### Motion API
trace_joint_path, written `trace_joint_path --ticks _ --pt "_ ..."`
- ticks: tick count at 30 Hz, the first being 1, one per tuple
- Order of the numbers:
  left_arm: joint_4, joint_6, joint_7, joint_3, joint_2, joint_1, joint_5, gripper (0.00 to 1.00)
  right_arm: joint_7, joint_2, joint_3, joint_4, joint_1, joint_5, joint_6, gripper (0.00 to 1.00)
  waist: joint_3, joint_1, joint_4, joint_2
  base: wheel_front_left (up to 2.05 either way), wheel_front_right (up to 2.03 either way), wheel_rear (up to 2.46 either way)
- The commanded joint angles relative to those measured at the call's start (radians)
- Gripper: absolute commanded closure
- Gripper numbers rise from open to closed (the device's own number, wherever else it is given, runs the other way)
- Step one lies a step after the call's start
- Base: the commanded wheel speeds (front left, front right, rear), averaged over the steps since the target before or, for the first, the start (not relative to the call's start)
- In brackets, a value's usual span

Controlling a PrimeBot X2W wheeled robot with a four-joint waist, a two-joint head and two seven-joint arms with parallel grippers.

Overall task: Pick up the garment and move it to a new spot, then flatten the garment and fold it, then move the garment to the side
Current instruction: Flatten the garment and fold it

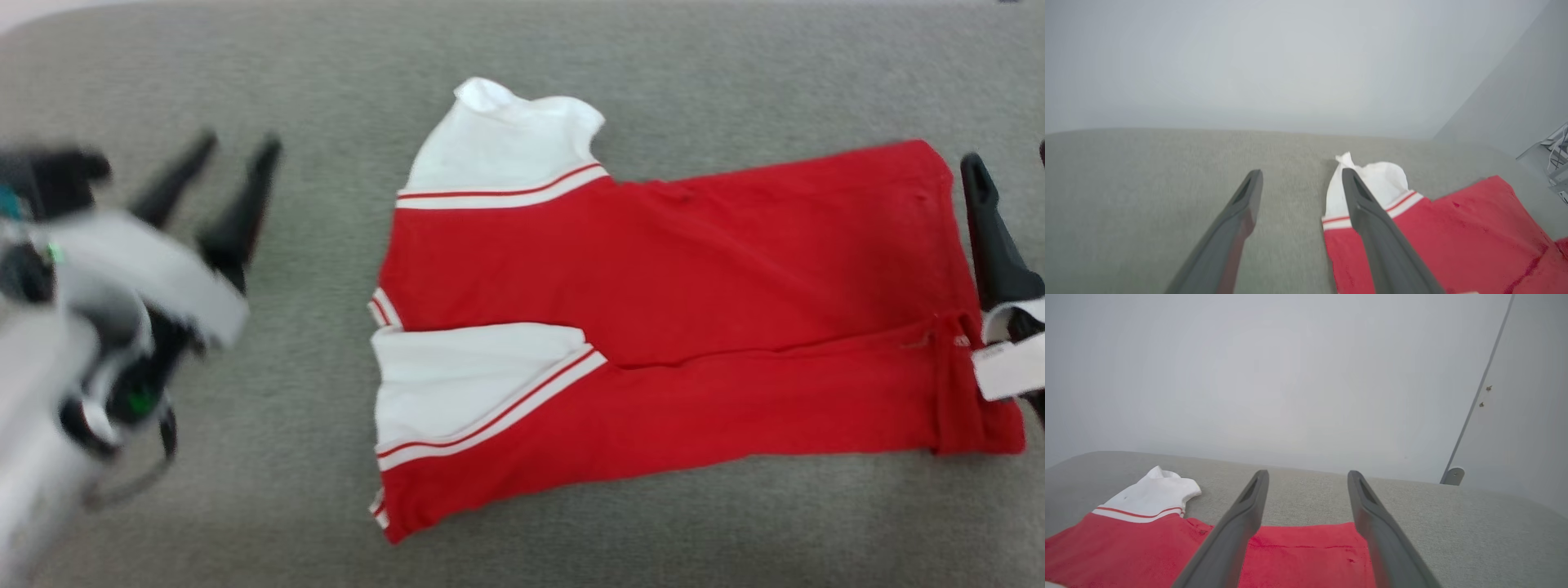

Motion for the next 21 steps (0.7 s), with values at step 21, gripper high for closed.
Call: trace_joint_path --ticks 21 --pt "0.576 -0.243 0.746 -0.223 -0.16 -0.576 -0.015 0.0 -0.101 0.112 0.039 0.032 -0.004 -0.022 -0.001 0.0 0.141 0.0 -0.241 0.0 0.0 0.0 0.0"
